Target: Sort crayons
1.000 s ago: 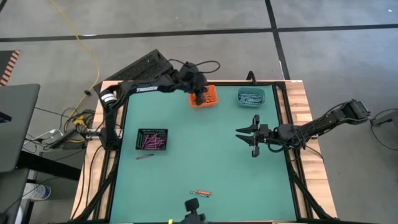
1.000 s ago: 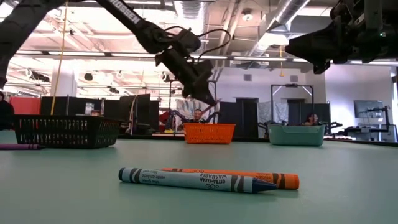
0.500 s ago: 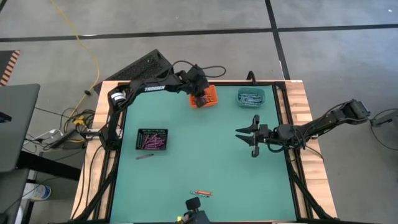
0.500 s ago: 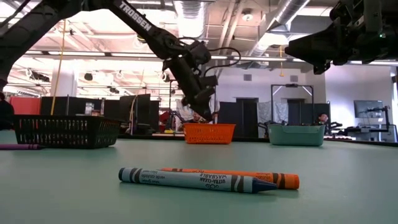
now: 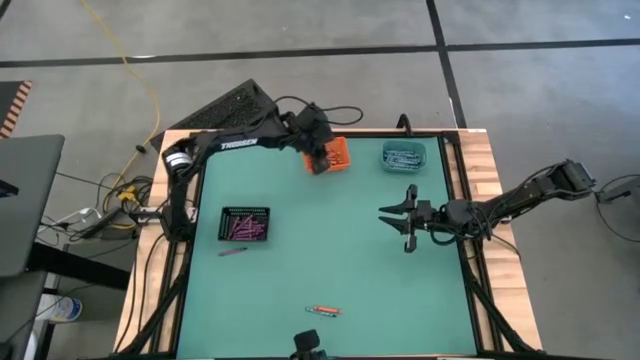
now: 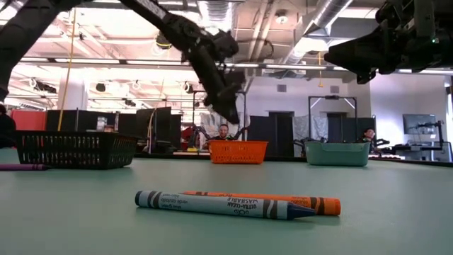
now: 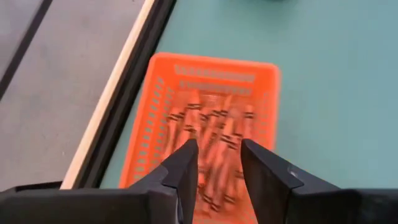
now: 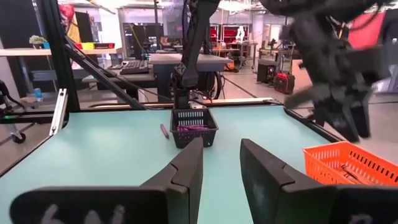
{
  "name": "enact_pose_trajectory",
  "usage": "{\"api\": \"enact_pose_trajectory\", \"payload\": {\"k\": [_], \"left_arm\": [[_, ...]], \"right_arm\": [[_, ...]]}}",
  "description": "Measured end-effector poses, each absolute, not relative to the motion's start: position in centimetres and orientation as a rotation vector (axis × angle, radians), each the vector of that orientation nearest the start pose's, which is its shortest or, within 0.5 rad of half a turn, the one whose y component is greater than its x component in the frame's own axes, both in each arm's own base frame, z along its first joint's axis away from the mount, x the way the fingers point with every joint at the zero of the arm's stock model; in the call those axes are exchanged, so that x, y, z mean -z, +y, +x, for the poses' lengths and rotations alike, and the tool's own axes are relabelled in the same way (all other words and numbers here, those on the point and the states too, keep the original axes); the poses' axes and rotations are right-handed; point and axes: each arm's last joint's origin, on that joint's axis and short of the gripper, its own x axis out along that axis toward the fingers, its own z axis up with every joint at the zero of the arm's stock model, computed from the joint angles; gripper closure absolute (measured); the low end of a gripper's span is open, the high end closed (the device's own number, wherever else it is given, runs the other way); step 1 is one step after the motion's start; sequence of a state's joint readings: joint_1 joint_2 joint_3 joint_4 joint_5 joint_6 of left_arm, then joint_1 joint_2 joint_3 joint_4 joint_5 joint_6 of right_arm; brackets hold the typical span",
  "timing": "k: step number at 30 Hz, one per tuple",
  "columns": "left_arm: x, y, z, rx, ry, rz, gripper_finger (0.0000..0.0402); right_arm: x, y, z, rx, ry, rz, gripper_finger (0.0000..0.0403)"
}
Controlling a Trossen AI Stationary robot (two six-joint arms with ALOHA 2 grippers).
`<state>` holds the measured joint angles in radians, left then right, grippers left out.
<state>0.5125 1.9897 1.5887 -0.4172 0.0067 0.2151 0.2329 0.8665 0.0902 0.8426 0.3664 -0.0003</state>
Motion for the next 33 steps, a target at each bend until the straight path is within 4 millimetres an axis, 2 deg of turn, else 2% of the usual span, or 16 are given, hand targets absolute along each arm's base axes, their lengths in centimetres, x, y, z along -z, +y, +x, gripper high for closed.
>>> {"api": "enact_pose_trajectory", "payload": {"k": [4,8,12,16,21,25,29,33], "left_arm": [[-26.6,19.2,37.7,-0.365,0.828,-0.037,0.0290],[-29.7,15.1,36.9,-0.264,0.820,-0.060,0.0290],[-31.7,9.5,36.2,-0.120,0.857,-0.069,0.0290],[-32.2,3.1,35.3,-0.005,0.965,-0.078,0.0290],[-31.2,-5.0,33.8,0.045,1.117,-0.048,0.0290],[-28.9,-10.3,31.8,0.027,1.213,-0.001,0.0290],[-25.8,-13.7,29.0,-0.027,1.322,0.025,0.0290],[-21.9,-15.1,26.2,-0.070,1.454,0.045,0.0290]], "right_arm": [[-18.3,2.7,15.8,0.134,-0.068,0.021,0.0284],[-18.3,2.7,15.8,0.133,-0.072,0.054,0.0284],[-18.3,2.8,15.8,0.127,-0.072,0.061,0.0284],[-19.1,3.5,16.1,0.085,-0.084,0.080,0.0284],[-20.3,5.5,17.0,-0.008,-0.057,0.033,0.0284],[-21.0,7.1,17.9,-0.066,-0.046,-0.005,0.0284],[-21.2,8.3,19.1,-0.093,-0.024,-0.025,0.0284],[-21.2,8.8,20.3,-0.089,0.001,-0.042,0.0284]]}}
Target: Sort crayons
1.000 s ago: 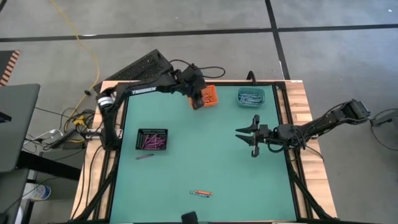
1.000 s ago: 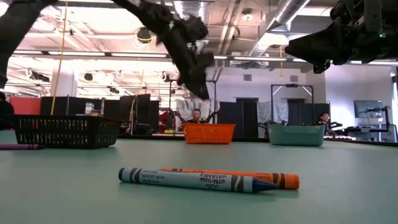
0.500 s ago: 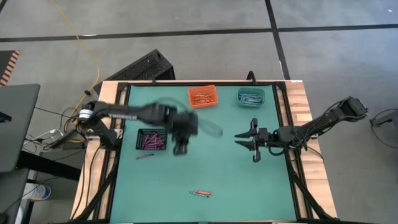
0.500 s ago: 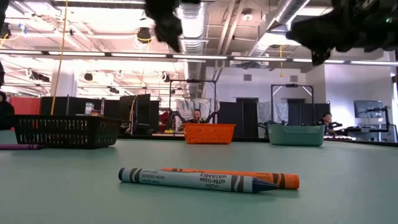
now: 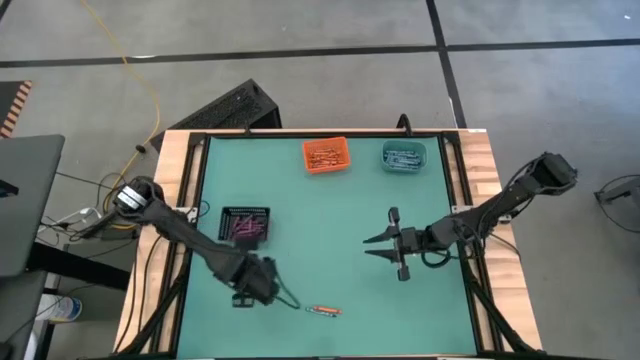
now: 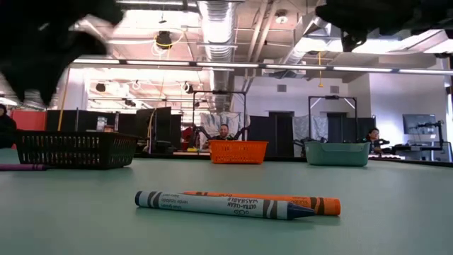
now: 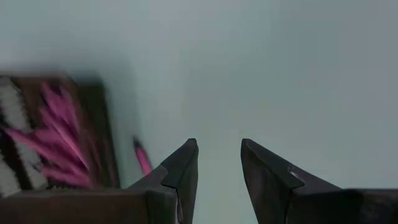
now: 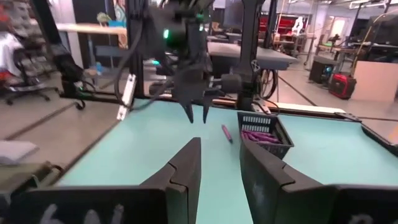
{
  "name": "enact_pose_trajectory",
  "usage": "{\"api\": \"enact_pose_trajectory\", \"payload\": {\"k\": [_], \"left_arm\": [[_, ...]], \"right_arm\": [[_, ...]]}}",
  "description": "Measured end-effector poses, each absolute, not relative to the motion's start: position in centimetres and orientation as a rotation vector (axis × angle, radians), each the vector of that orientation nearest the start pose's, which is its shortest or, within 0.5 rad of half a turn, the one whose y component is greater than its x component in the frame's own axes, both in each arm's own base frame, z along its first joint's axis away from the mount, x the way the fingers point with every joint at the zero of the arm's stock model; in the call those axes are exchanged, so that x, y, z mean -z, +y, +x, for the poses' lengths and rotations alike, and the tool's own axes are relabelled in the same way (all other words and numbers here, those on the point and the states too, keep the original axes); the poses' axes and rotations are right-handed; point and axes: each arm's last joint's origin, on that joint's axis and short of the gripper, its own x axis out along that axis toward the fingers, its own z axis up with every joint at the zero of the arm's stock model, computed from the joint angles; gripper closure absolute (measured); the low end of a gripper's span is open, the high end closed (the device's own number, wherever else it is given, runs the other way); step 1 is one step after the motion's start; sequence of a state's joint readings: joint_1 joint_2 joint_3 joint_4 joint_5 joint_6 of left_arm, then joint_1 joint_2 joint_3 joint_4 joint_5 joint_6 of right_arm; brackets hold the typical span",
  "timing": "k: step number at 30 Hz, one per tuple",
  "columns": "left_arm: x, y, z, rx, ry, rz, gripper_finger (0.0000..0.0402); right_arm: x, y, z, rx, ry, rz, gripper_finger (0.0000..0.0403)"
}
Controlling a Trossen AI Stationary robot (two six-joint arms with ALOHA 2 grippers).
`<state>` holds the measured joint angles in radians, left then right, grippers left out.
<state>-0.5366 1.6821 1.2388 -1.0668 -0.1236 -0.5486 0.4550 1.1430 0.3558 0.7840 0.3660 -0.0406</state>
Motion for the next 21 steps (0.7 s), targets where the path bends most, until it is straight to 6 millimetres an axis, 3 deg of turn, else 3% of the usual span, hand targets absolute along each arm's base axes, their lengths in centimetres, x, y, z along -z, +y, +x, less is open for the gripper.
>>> {"api": "enact_pose_trajectory", "payload": {"k": [5,9,15,21], "left_arm": [[-17.2,-14.1,22.6,-0.137,1.614,0.137,0.0290],[-15.2,-12.3,20.5,-0.188,1.685,0.150,0.0290],[-15.1,-10.9,19.3,-0.141,1.638,0.028,0.0290],[-15.8,-9.8,18.5,-0.212,1.575,0.012,0.0290]], "right_arm": [[-20.9,9.0,21.5,-0.077,0.044,-0.083,0.0284],[-20.8,8.9,22.4,-0.058,0.108,-0.109,0.0284],[-20.6,8.2,23.1,-0.023,0.153,-0.121,0.0284],[-20.5,7.9,23.2,-0.007,0.160,-0.114,0.0284]]}}
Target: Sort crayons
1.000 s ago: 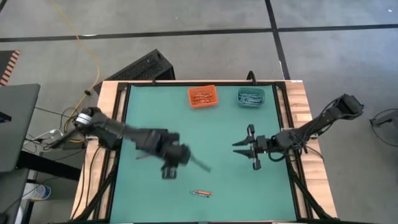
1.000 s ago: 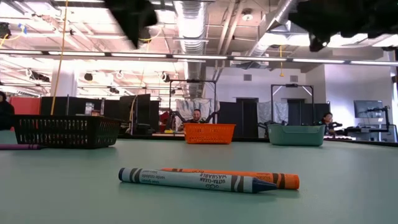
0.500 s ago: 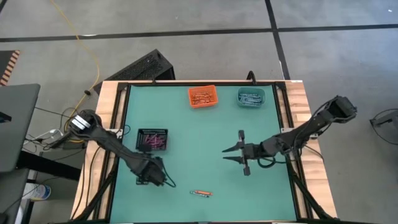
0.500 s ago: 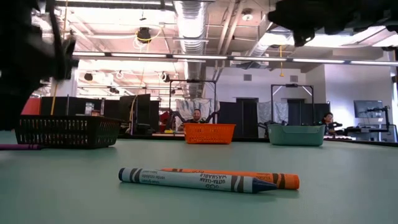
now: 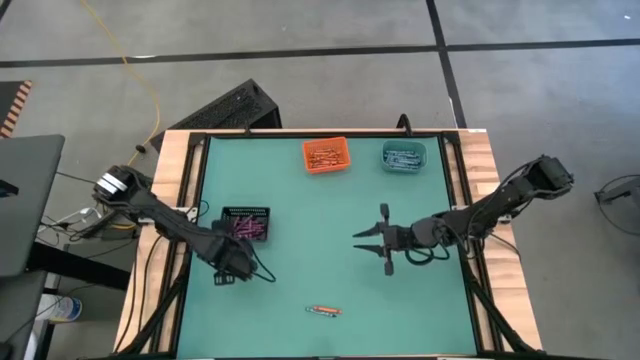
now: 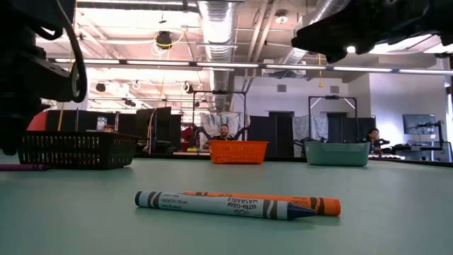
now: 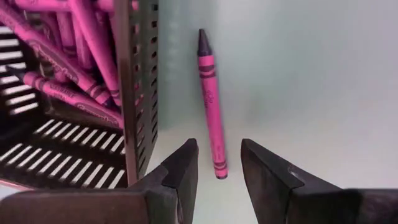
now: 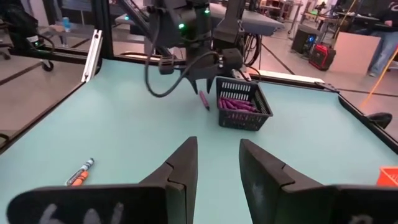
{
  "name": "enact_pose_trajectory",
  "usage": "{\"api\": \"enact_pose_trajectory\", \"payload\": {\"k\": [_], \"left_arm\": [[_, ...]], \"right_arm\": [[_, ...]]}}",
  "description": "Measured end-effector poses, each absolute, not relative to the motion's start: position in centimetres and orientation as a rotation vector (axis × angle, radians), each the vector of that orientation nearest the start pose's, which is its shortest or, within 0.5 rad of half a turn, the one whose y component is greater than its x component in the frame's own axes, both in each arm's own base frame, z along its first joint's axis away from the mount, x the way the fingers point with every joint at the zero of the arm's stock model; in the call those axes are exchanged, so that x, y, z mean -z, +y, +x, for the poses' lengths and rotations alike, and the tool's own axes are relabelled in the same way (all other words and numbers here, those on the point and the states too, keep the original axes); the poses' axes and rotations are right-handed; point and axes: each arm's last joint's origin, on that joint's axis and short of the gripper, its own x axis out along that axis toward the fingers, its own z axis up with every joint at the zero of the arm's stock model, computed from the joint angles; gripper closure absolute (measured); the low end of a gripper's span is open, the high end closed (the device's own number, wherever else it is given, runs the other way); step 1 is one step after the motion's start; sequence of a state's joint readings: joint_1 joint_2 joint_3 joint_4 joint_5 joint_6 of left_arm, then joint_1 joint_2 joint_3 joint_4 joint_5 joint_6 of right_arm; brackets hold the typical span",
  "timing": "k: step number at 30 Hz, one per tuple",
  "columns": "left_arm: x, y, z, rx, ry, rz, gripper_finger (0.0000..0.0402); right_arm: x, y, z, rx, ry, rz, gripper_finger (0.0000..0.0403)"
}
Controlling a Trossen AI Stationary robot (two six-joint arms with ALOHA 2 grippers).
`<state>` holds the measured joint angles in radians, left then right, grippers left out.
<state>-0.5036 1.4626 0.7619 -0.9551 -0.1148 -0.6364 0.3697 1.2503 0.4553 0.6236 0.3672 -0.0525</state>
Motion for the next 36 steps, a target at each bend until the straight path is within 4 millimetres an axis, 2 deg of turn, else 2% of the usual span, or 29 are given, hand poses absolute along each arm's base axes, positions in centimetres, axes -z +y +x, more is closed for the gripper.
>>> {"api": "enact_pose_trajectory", "payload": {"k": [9,14,17,22,24,30,33,36], "left_arm": [[-13.4,-8.9,17.0,-0.259,1.589,-0.066,0.0290],[-13.2,-8.7,16.7,-0.271,1.595,-0.077,0.0292],[-13.4,-9.0,17.0,-0.207,1.608,-0.064,0.0314],[-13.8,-9.2,17.4,-0.172,1.608,-0.072,0.0385],[-14.0,-9.4,17.6,-0.167,1.609,-0.089,0.0391],[-16.7,-10.9,19.9,0.005,1.543,-0.153,0.0392],[-18.8,-11.2,21.3,0.057,1.475,-0.127,0.0394],[-21.3,-10.8,22.4,0.001,1.407,-0.015,0.0394]], "right_arm": [[-20.5,8.3,23.0,-0.024,0.163,-0.115,0.0284],[-20.5,8.2,23.1,-0.022,0.163,-0.115,0.0284],[-20.4,8.2,23.1,-0.022,0.165,-0.118,0.0284],[-20.4,8.2,23.1,-0.022,0.165,-0.118,0.0284],[-20.4,8.2,23.1,-0.022,0.165,-0.118,0.0284],[-20.4,8.2,23.1,-0.022,0.166,-0.118,0.0284],[-20.4,8.2,23.1,-0.022,0.165,-0.118,0.0284],[-20.4,8.2,23.1,-0.022,0.165,-0.118,0.0284]]}}
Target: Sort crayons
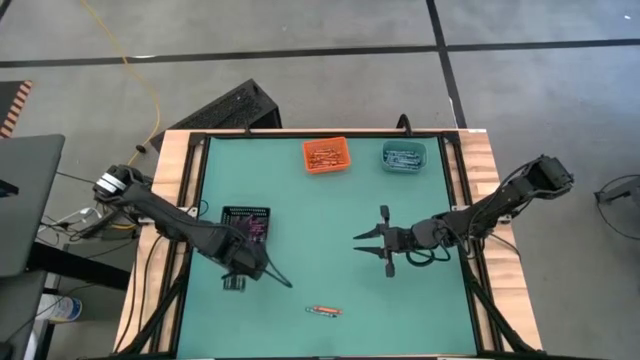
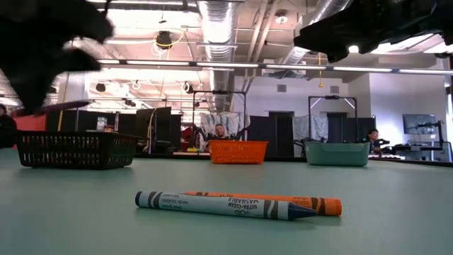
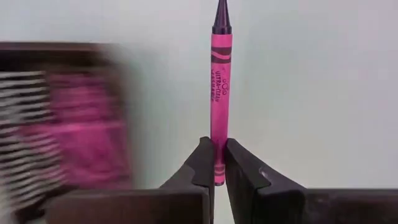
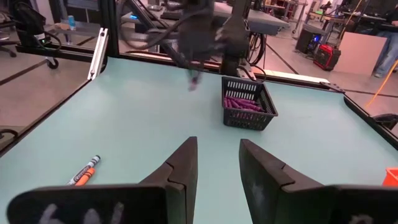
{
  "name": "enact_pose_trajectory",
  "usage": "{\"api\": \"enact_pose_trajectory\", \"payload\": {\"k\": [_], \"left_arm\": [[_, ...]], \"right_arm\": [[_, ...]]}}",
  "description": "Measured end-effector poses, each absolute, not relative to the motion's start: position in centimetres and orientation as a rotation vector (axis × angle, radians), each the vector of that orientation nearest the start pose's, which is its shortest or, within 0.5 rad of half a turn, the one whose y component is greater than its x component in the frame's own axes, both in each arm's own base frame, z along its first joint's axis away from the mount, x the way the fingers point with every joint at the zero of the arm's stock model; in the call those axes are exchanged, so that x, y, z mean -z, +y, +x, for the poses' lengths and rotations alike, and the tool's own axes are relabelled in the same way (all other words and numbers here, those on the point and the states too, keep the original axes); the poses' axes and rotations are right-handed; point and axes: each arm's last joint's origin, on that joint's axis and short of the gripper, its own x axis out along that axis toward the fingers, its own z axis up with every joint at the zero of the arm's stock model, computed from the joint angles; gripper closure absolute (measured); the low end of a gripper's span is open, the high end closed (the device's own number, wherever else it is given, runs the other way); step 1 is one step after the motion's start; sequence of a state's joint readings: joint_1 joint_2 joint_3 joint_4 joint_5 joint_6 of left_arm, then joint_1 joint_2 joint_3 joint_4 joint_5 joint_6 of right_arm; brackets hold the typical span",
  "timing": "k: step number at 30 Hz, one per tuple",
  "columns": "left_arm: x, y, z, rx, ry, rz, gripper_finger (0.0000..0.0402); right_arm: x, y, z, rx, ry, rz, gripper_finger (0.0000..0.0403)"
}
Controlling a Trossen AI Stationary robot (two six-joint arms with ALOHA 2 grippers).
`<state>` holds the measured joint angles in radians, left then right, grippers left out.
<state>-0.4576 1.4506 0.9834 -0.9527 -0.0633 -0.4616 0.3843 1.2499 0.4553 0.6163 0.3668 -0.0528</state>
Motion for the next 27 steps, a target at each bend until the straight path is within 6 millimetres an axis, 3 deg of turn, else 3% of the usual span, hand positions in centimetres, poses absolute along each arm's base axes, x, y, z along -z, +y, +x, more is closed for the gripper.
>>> {"api": "enact_pose_trajectory", "payload": {"k": [4,7,17,27], "left_arm": [[-23.9,-9.1,23.3,-0.137,1.361,0.172,0.0395],[-24.7,-7.2,23.7,-0.214,1.374,0.228,0.0395],[-23.3,-1.6,23.8,-0.288,1.528,0.179,0.0395],[-21.2,-0.2,22.6,-0.327,1.626,0.032,0.0383]], "right_arm": [[-20.4,8.2,23.0,-0.022,0.167,-0.117,0.0284],[-20.4,8.2,23.0,-0.022,0.172,-0.118,0.0284],[-20.1,8.2,23.0,-0.023,0.204,-0.132,0.0284],[-20.0,8.2,23.0,-0.022,0.206,-0.134,0.0284]]}}
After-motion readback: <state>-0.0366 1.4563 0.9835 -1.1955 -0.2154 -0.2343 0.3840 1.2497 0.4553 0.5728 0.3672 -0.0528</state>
